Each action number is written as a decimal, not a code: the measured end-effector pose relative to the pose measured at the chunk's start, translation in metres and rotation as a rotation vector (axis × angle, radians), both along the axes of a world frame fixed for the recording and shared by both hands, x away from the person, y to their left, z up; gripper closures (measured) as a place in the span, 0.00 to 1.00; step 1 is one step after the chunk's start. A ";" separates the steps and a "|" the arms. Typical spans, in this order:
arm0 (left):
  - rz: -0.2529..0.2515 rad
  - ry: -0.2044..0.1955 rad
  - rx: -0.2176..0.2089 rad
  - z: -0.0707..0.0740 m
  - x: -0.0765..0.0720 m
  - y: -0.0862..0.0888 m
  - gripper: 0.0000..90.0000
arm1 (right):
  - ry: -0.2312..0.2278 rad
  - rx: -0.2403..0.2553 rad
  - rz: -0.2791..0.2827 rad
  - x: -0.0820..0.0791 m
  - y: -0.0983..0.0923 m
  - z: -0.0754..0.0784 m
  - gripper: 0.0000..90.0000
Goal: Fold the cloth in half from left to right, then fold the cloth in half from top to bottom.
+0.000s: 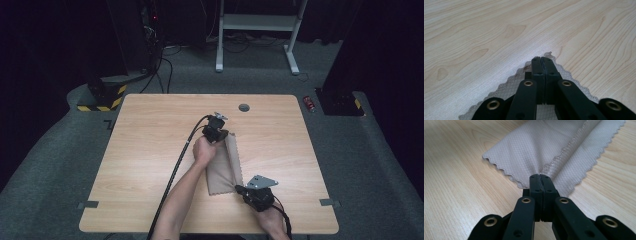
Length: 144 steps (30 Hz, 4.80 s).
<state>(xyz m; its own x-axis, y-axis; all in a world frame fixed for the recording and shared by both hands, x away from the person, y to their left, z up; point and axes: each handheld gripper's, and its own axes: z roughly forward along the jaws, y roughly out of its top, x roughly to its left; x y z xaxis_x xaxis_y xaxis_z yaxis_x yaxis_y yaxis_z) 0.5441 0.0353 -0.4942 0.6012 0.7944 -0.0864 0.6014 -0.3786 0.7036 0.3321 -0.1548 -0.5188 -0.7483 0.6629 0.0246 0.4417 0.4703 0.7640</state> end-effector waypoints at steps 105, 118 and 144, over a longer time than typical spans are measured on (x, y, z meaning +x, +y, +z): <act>-0.024 -0.088 0.042 -0.028 -0.234 0.101 0.50 | 0.036 -0.099 0.006 0.034 0.005 0.002 0.75; 0.039 -0.019 -0.055 -0.017 -0.178 0.104 0.47 | 0.040 -0.039 -0.042 0.068 -0.002 0.013 0.77; 0.138 0.015 -0.070 0.003 -0.068 0.080 0.47 | 0.089 0.042 -0.163 0.140 -0.007 0.027 0.79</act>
<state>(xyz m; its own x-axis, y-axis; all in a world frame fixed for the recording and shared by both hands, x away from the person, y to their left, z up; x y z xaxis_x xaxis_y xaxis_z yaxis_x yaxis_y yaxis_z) 0.4762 0.1155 -0.4916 0.4852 0.8609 -0.1529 0.6551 -0.2421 0.7157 0.4719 -0.1621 -0.4919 -0.6250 0.7719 0.1162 0.5760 0.3556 0.7361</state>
